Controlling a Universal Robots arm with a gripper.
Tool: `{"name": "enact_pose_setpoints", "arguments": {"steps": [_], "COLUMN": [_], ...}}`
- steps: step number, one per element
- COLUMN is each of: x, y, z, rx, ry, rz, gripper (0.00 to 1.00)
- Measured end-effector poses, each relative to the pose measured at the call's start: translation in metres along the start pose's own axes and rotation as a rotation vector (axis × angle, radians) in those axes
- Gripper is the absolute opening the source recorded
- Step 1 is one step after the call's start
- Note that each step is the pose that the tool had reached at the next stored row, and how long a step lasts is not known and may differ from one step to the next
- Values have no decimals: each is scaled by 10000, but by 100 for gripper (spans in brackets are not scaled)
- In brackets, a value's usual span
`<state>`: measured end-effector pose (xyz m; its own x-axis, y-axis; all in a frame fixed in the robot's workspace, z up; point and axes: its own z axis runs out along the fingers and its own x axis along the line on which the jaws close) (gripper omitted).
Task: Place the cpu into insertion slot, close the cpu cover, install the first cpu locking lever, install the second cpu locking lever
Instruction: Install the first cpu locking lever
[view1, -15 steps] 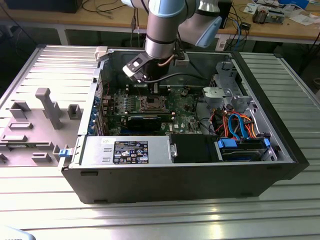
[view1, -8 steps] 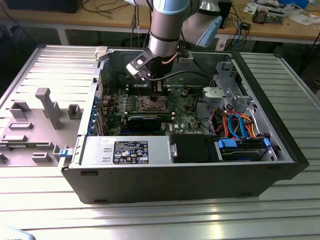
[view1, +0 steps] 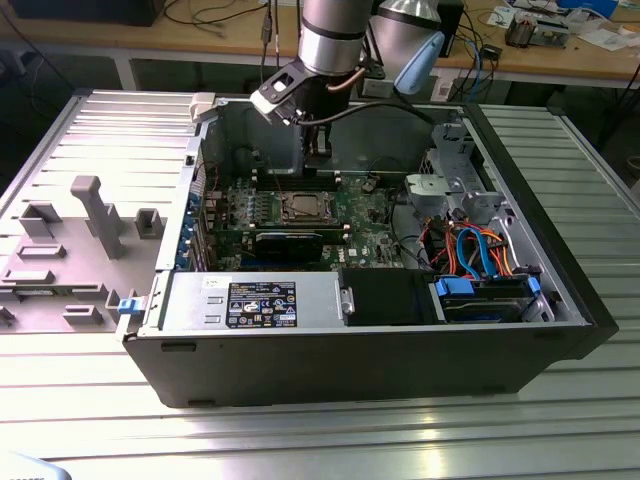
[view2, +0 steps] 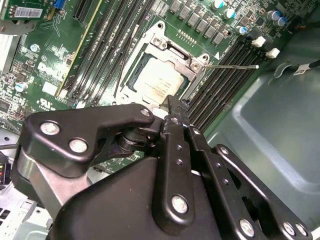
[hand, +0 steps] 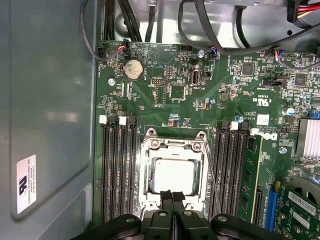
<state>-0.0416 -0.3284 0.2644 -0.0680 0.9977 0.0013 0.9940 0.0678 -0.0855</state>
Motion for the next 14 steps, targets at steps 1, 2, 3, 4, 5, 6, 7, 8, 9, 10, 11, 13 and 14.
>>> {"name": "enact_pose_setpoints", "arguments": {"steps": [1, 2, 3, 4, 5, 6, 7, 8, 9, 10, 11, 13, 14], "x": [0, 0, 0, 0, -1, 0, 0, 0, 0, 0, 0, 0, 0], "y": [0, -1, 0, -1, 0, 0, 0, 0, 0, 0, 0, 0, 0], "z": [-2, -4, -4, -5, -5, -5, -4, -5, -4, -5, -5, -5, -5], "rx": [0, 0, 1, 1, 1, 1, 1, 1, 1, 3, 3, 4, 3], "ry": [0, 0, -1, -7, -12, -23, -36, -46, -69, -84, -102, -121, -127], "rz": [0, 0, -19, -74, -128, -246, -363, -473, -646, -762, -922, -1137, -1196], "gripper": [11, 11, 11, 11, 11, 11, 11, 11, 11, 11, 11, 11, 11]}}
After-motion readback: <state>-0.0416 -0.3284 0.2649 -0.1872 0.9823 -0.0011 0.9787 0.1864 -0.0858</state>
